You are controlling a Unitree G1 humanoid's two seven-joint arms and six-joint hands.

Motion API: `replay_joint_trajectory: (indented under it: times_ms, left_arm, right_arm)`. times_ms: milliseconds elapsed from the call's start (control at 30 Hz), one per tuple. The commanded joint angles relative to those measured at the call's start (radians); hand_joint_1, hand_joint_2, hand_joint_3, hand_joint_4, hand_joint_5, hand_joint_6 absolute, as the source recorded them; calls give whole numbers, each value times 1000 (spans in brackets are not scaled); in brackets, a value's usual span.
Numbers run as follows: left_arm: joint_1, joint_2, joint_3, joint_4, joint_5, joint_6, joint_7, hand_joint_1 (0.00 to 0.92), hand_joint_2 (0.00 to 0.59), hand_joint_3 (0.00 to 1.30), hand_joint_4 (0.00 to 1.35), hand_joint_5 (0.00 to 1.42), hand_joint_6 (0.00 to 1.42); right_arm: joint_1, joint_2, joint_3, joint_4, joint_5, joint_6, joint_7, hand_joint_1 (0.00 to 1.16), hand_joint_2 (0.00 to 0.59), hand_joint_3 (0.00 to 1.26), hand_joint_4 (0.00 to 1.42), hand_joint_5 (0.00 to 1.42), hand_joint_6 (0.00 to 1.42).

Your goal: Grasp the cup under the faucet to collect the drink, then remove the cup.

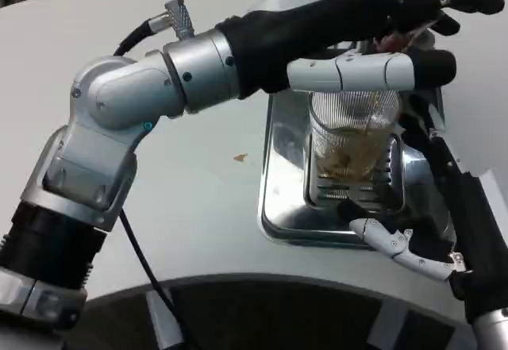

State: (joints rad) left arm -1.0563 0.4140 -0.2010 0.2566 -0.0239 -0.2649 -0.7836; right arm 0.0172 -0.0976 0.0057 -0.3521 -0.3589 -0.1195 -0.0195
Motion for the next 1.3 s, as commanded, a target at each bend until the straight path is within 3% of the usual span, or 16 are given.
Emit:
replay_joint_trajectory:
  times_ms: [33,500,767,1300]
  left_arm:
    - [11,10,-11,10,14,-14,-36,0,93,140,62,142,175]
    - [-5,5,-13,60,17,-40,-42,0,93,142,63,146,175]
    - [-21,3,-13,97,17,-62,-46,0,98,149,63,147,175]
    - [-59,-7,-34,169,40,-126,-58,0,100,153,72,147,175]
  right_arm:
    - [-36,-10,6,41,8,-10,-12,835,196,46,99,121,0]
    - [-121,-28,5,129,-11,-7,-74,833,202,56,99,122,0]
    - [-183,-42,3,186,-5,-7,-80,819,204,58,89,109,0]
    - [-226,-47,3,236,11,-4,-83,806,210,65,82,98,0]
